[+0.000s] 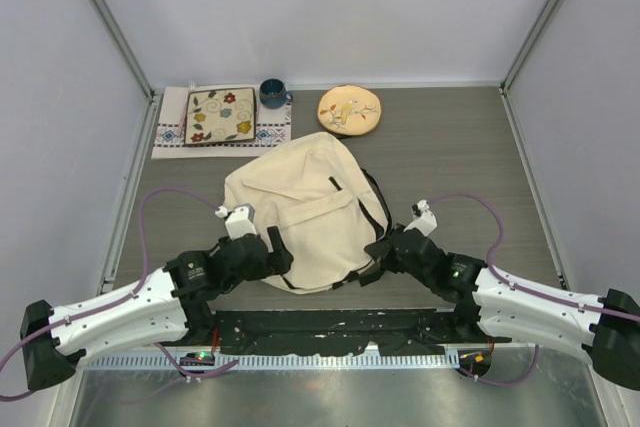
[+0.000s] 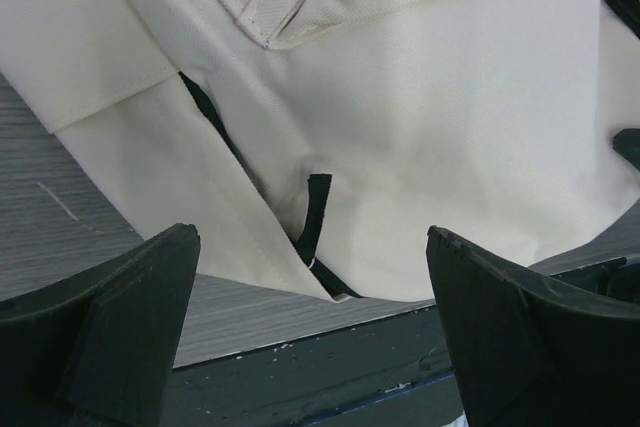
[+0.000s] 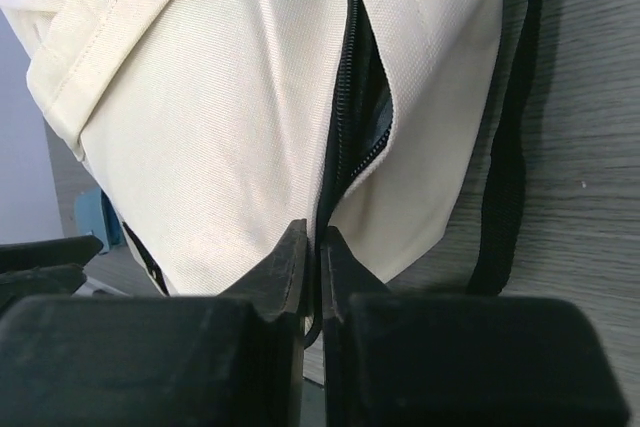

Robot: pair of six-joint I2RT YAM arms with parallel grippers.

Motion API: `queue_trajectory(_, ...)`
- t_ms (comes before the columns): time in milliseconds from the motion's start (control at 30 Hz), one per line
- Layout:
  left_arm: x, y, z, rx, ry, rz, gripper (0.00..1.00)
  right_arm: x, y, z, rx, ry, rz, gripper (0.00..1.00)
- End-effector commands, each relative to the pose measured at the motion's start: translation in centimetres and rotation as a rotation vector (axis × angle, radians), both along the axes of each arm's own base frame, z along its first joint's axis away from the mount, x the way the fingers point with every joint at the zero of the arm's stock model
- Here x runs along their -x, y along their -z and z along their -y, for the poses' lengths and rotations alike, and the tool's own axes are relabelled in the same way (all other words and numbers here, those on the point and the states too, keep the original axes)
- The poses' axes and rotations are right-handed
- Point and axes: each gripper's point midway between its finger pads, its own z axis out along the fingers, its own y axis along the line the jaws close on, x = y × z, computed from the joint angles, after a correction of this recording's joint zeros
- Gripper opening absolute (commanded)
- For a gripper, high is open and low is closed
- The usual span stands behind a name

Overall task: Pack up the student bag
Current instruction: Adjust the student bag at the center of the board.

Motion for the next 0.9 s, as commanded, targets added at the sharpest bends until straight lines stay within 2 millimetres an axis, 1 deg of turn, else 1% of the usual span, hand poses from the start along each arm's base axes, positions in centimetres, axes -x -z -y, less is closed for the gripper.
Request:
queue_trajectory(0,-0.9,-1.7,1.7,0.083,0.011,0.044,1.00,-2.8,-2.0,1.0,0.055,0.065,0.103,0.07)
queue_trajectory(33,-0.9,-1.7,1.7,0.085,0.014,0.044,0.99,-3.1,-1.8,1.4,0.078,0.065,0.098,0.06)
queue_trajectory(67,-0.9,-1.7,1.8,0.084,0.014,0.043,0.99,-3.6,-2.0,1.7,0.101,0.060,0.108,0.05)
queue_trajectory(133,-1.0,-1.9,2.0,0.095,0.017,0.047,1.00,-5.1,-1.6,3.1,0.112,0.091,0.083,0.02)
queue_trajectory(167,-1.0,-1.8,2.0,0.090,0.016,0.043,1.00,-5.7,-1.8,3.5,0.117,0.090,0.089,0.01)
queue_trajectory(200,-1.0,-1.9,2.1,0.096,0.017,0.045,1.00,-6.8,-1.8,4.8,0.140,0.116,0.094,0.01)
queue_trajectory(233,-1.0,-2.0,2.2,0.099,0.018,0.046,1.00,-7.2,-1.7,5.1,0.150,0.106,0.089,0.01)
queue_trajectory(267,-1.0,-1.9,2.3,0.100,0.018,0.043,1.00,-7.9,-2.3,5.3,0.152,0.108,0.099,0.01)
queue_trajectory(300,-1.1,-2.0,2.5,0.107,0.019,0.046,1.00,-8.7,-2.5,6.3,0.174,0.120,0.109,0.01)
queue_trajectory(367,-1.2,-1.8,2.7,0.111,0.019,0.046,1.00,-9.4,-3.0,5.7,0.166,0.083,0.106,0.01)
queue_trajectory(400,-1.3,-1.8,3.0,0.117,0.020,0.048,1.00,-9.6,-3.2,5.5,0.167,0.065,0.110,0.05)
queue_trajectory(467,-1.5,-1.6,3.2,0.121,0.019,0.049,1.00,-9.4,-3.3,5.1,0.176,0.030,0.094,0.18)
queue_trajectory(500,-1.7,-1.7,3.6,0.136,0.017,0.056,0.99,-9.3,-3.3,5.1,0.176,0.030,0.092,0.33)
queue_trajectory(533,-1.8,-1.5,3.7,0.139,0.011,0.058,1.00,-8.9,-3.1,5.5,0.185,0.034,0.076,0.39)
queue_trajectory(567,-1.9,-1.5,3.9,0.152,0.002,0.060,1.00,-8.7,-3.6,6.0,0.188,0.055,0.095,0.44)
queue_trajectory(600,-2.3,-1.8,4.3,0.181,-0.010,0.072,1.00,-8.4,-3.8,6.3,0.190,0.064,0.098,0.49)
queue_trajectory(633,-2.4,-1.3,4.2,0.184,-0.024,0.071,0.99,-8.0,-3.8,6.8,0.197,0.075,0.090,0.50)
queue_trajectory(667,-2.5,-1.3,4.4,0.214,-0.051,0.062,1.00,-7.7,-4.1,7.3,0.196,0.094,0.099,0.51)
queue_trajectory(700,-2.7,-1.5,4.7,0.245,-0.064,0.066,0.99,-7.4,-5.4,7.5,0.174,0.103,0.134,0.53)
queue_trajectory(733,-2.7,-0.9,4.6,0.252,-0.079,0.054,0.99,-6.8,-5.4,7.9,0.177,0.106,0.127,0.53)
queue_trajectory(767,-2.7,-0.7,4.6,0.264,-0.096,0.043,0.95,-6.6,-6.0,8.0,0.171,0.111,0.136,0.53)
queue_trajectory(800,-2.7,-0.5,4.5,0.280,-0.128,0.022,0.94,-6.3,-6.9,8.3,0.156,0.119,0.160,0.53)
queue_trajectory(833,-2.7,-0.1,4.4,0.274,-0.142,0.008,0.93,-5.8,-6.8,8.6,0.167,0.117,0.144,0.53)
queue_trajectory(867,-2.6,0.2,4.2,0.266,-0.154,-0.003,0.91,-5.7,-7.3,8.7,0.164,0.119,0.149,0.53)
